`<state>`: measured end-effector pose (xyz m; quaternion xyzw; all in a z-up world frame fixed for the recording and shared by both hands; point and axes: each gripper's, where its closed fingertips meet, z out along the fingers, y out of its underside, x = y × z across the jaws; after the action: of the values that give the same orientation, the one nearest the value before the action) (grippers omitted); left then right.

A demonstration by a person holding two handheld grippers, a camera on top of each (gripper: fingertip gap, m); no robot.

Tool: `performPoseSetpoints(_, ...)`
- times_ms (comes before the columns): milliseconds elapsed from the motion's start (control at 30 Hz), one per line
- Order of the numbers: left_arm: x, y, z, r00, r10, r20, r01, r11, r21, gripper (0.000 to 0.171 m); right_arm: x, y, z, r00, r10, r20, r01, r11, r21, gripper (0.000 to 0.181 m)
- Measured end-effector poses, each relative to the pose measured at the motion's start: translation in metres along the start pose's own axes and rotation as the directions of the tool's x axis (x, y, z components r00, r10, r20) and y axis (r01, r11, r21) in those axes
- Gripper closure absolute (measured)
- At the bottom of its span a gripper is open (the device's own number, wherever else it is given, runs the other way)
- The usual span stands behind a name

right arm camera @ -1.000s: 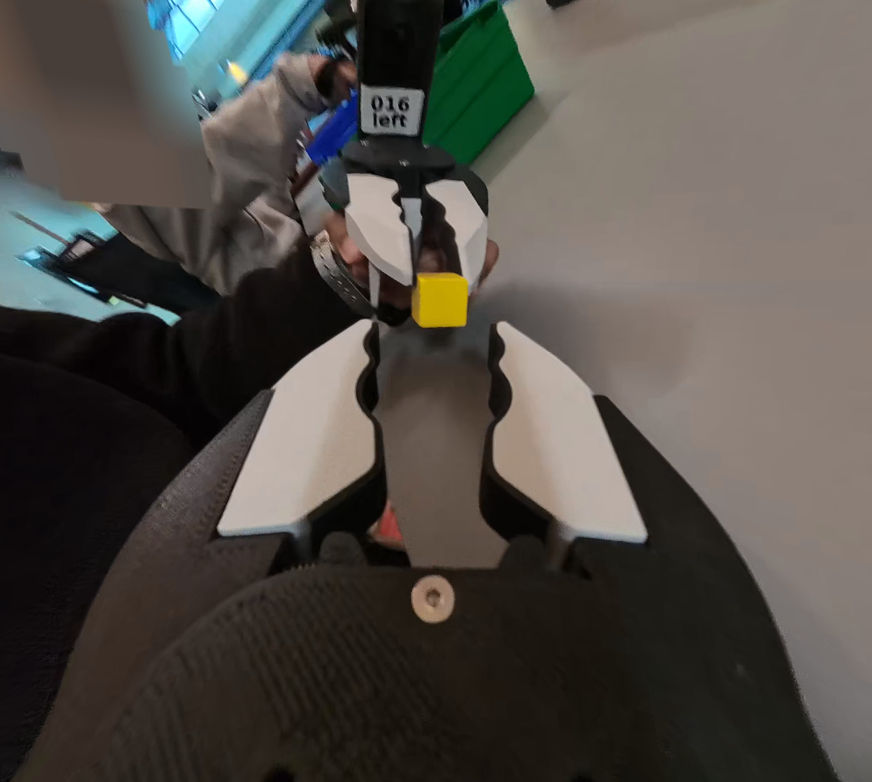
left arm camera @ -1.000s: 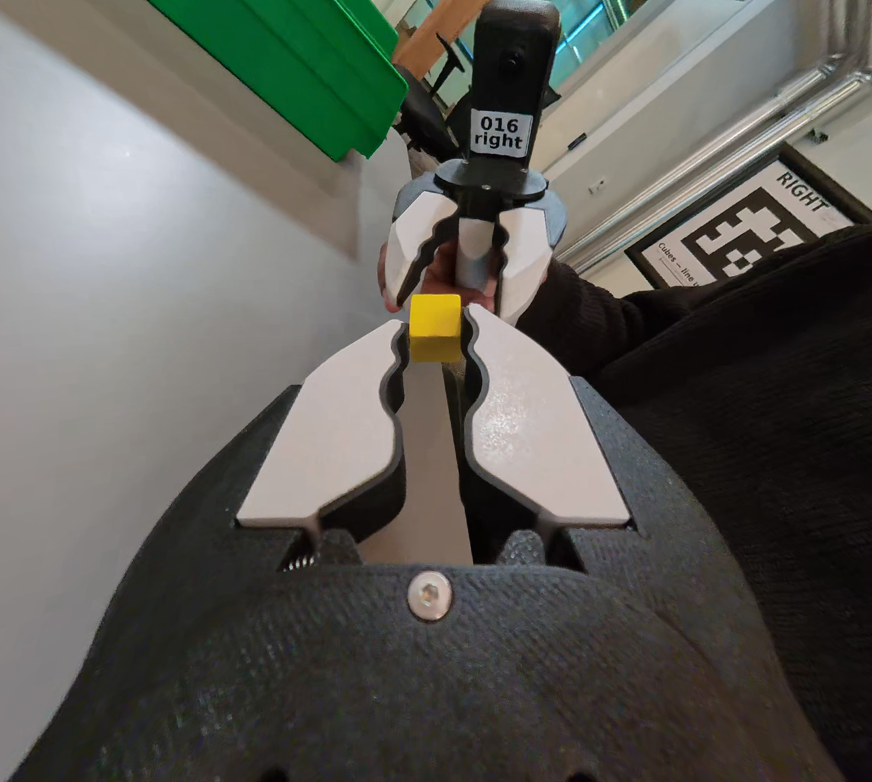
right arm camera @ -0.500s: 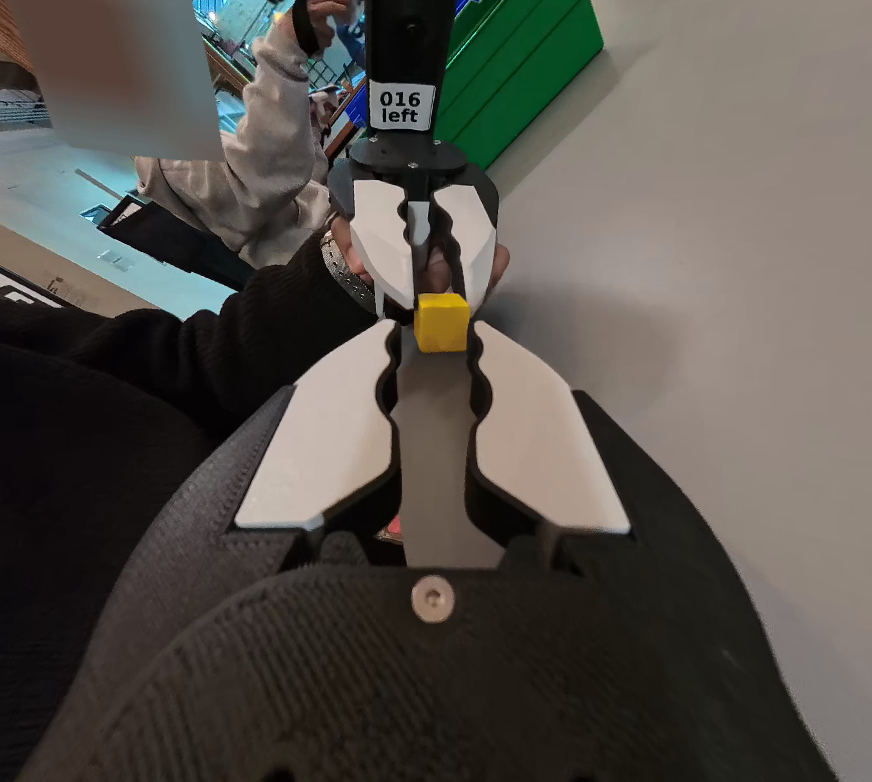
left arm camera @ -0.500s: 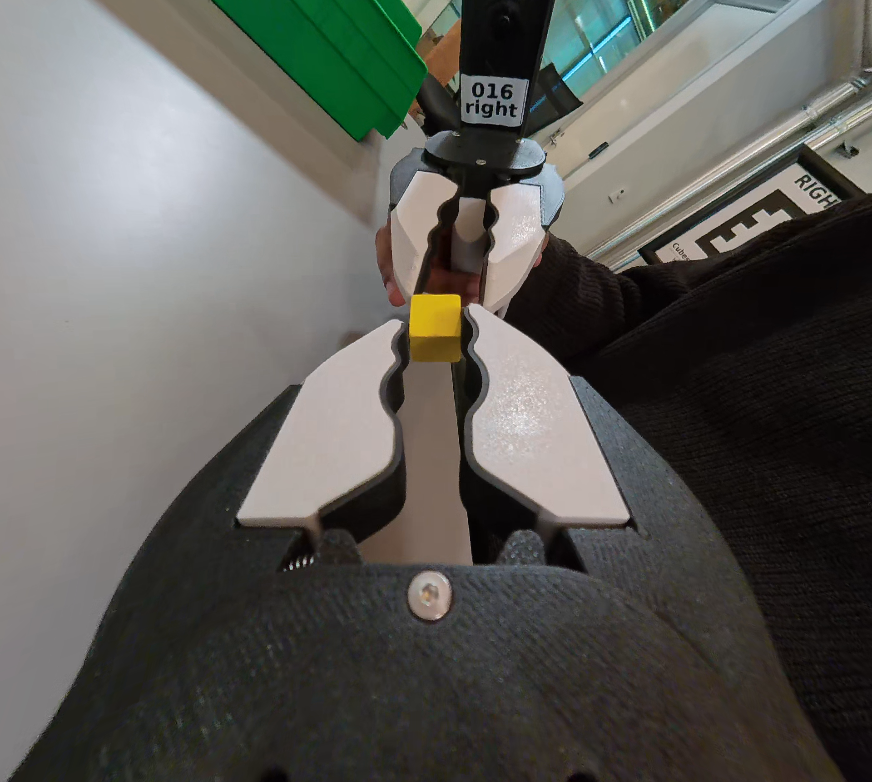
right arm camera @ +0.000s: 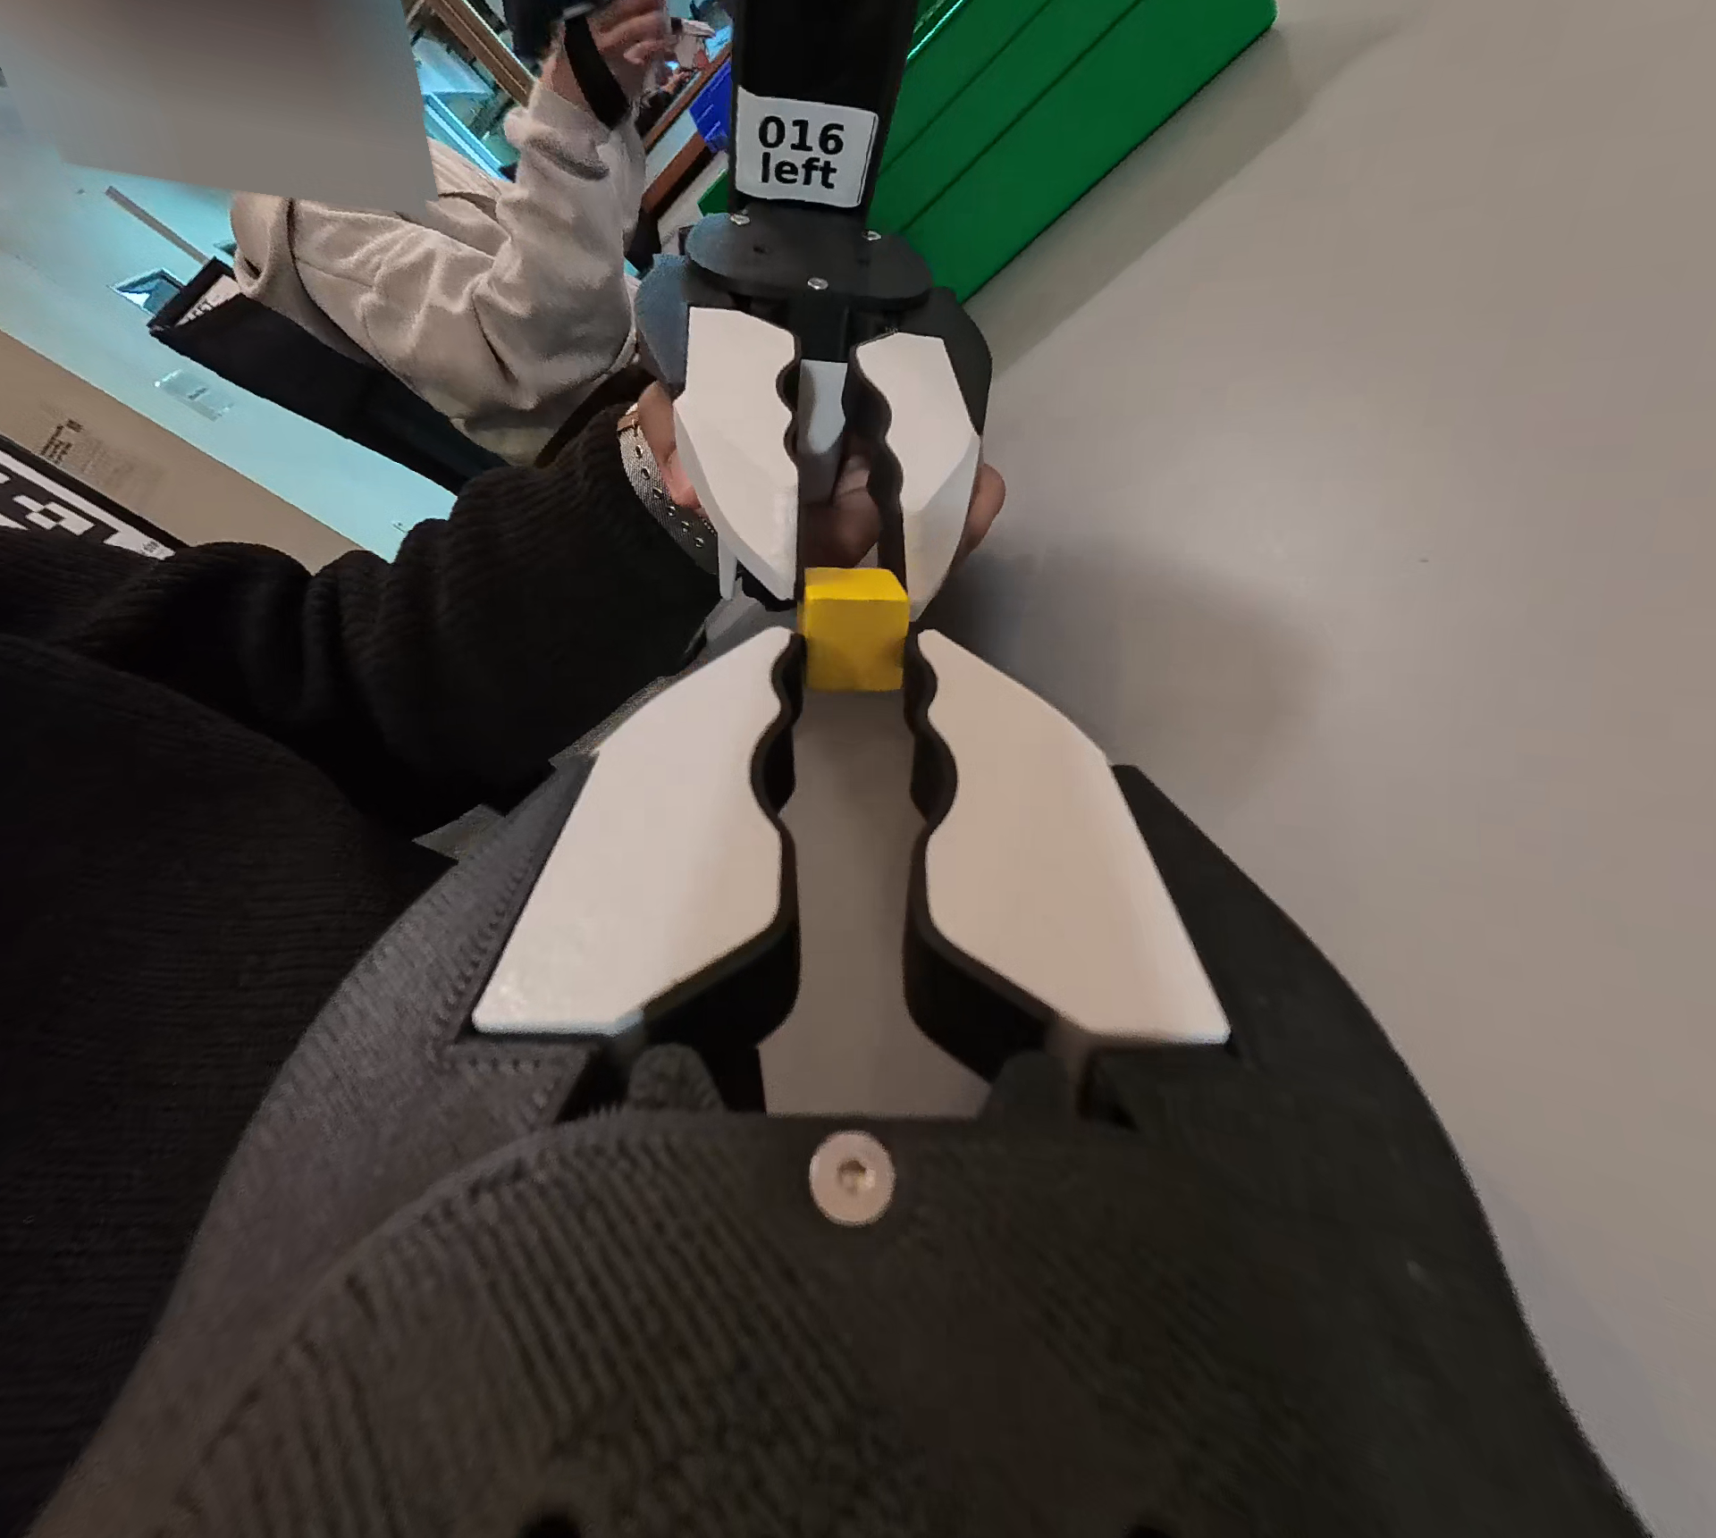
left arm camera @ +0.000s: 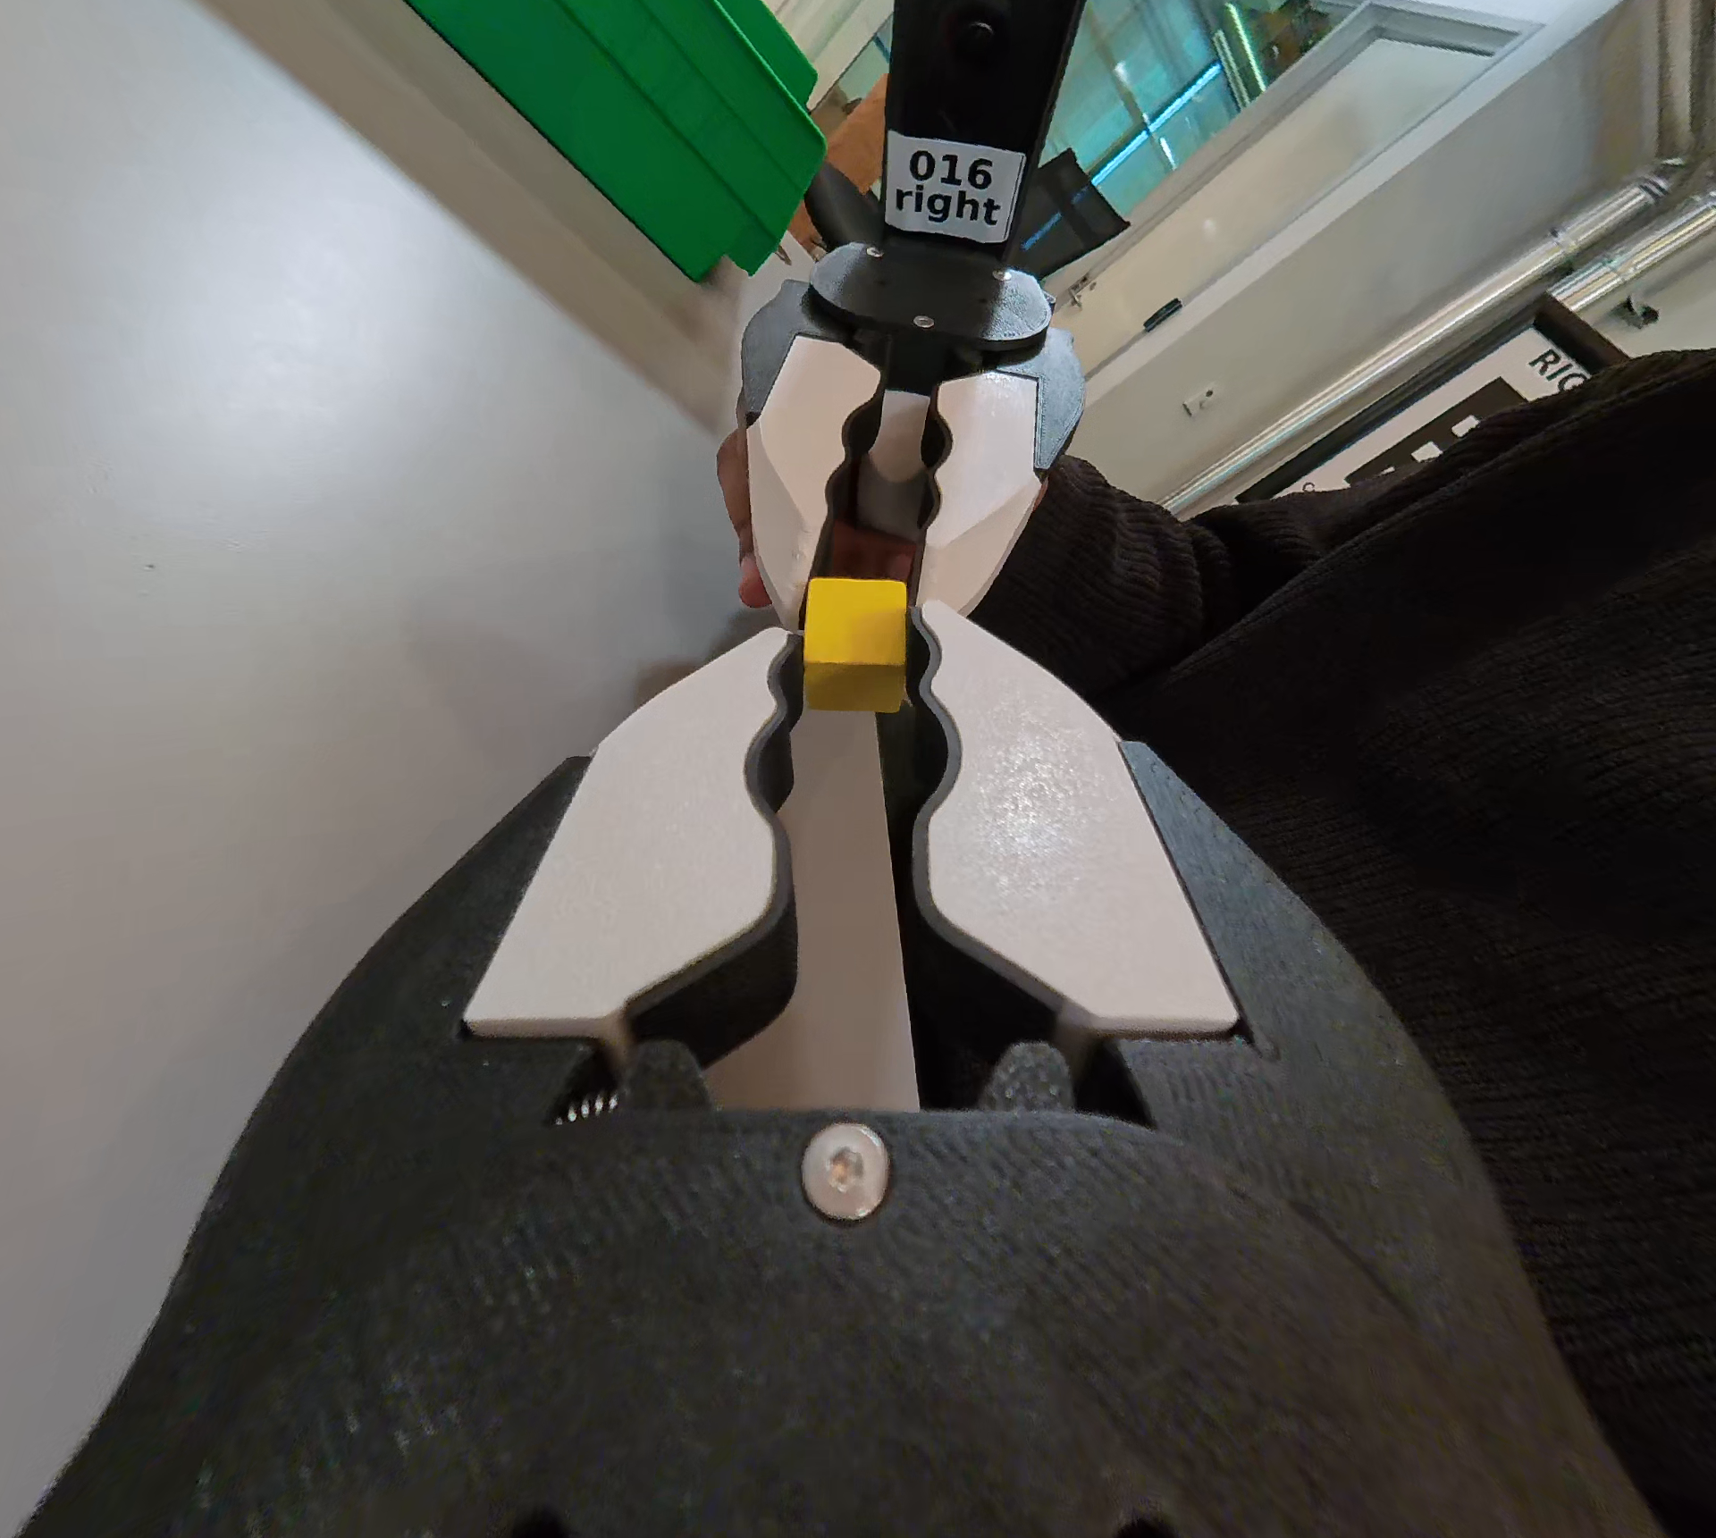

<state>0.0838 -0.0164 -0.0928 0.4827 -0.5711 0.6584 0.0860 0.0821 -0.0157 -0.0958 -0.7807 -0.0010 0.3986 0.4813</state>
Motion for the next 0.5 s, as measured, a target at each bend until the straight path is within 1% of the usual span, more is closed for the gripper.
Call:
performPoseSetpoints(133,0.003,-0.005,0.000,1.000,0.020,-0.006,-0.020,0.999,0.025,0.148,-0.001,-0.005,-0.002,1.000,-0.007,0.000,0.007,1.000,0.028,0.160)
performPoseSetpoints(233,0.002,-0.007,0.002,0.998,0.063,0.031,-0.063,0.998,0.022,0.121,0.003,-0.009,-0.008,1.000,0.016,-0.017,-0.015,0.998,0.062,0.160)
performPoseSetpoints(300,-0.001,-0.006,0.005,0.995,0.082,0.059,-0.083,0.997,0.009,0.111,0.004,-0.012,-0.014,0.999,0.034,-0.019,-0.032,0.995,0.090,0.160)
performPoseSetpoints(433,-0.006,-0.007,0.012,0.993,0.093,0.074,-0.092,0.996,-0.008,0.112,0.001,-0.020,-0.024,0.999,0.043,-0.002,-0.042,0.987,0.154,0.160)
performPoseSetpoints(500,-0.004,-0.010,0.015,0.994,0.097,0.052,-0.097,0.995,-0.004,0.120,0.001,-0.021,-0.028,0.999,0.031,-0.018,-0.028,0.987,0.161,0.160)
